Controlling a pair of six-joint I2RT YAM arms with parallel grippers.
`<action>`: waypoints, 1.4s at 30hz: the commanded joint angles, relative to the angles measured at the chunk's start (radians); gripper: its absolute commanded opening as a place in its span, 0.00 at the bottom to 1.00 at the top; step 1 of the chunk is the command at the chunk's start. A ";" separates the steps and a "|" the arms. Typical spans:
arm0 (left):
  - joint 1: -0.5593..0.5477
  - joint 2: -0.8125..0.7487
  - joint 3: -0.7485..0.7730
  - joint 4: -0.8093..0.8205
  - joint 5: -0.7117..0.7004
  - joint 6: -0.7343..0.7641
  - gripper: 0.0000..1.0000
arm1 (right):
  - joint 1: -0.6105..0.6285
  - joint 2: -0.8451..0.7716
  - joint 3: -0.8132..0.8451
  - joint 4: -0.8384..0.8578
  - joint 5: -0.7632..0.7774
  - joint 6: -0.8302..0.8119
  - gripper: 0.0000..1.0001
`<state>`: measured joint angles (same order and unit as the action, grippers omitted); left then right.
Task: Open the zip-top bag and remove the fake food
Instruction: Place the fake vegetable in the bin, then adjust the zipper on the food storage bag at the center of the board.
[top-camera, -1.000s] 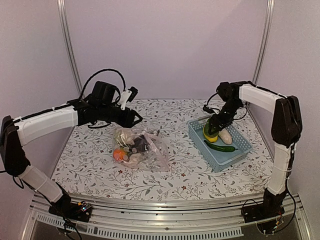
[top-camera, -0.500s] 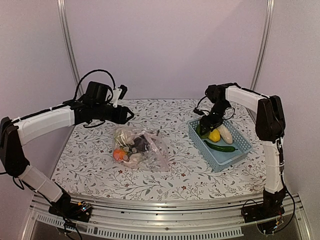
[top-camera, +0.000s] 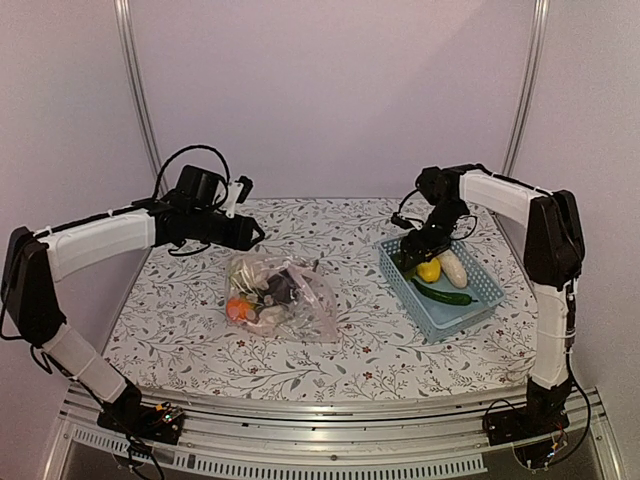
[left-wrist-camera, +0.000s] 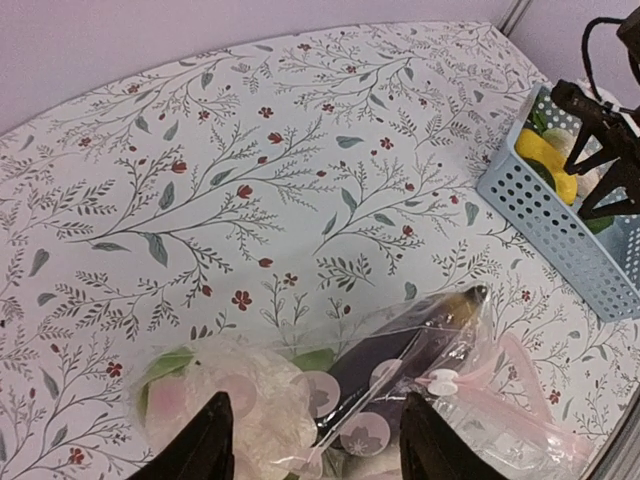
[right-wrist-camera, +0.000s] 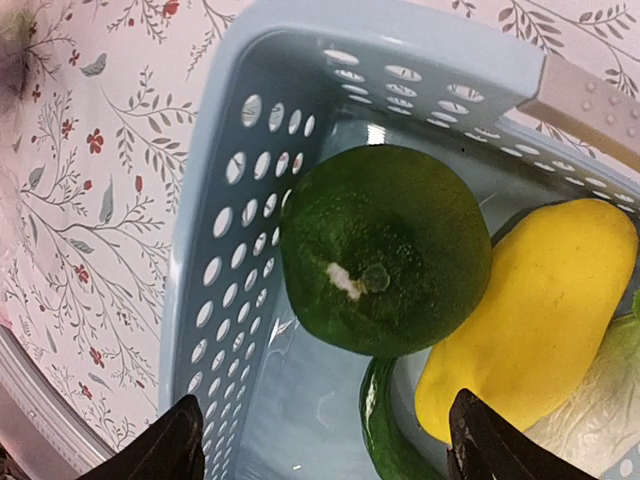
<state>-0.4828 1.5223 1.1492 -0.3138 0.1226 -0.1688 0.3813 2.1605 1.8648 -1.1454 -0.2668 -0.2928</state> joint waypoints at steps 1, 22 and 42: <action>0.024 0.028 0.034 -0.049 -0.004 -0.001 0.56 | -0.001 -0.159 -0.076 0.045 -0.032 -0.010 0.80; 0.009 0.034 0.133 -0.237 0.211 -0.094 0.59 | 0.363 -0.099 -0.127 0.308 -0.300 0.162 0.50; -0.363 0.343 0.545 -0.678 -0.183 -0.378 0.54 | 0.286 -0.219 -0.260 0.359 -0.350 0.172 0.57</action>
<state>-0.8349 1.8133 1.6638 -0.9314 0.0067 -0.4980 0.6674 1.9556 1.6226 -0.8078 -0.5777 -0.1303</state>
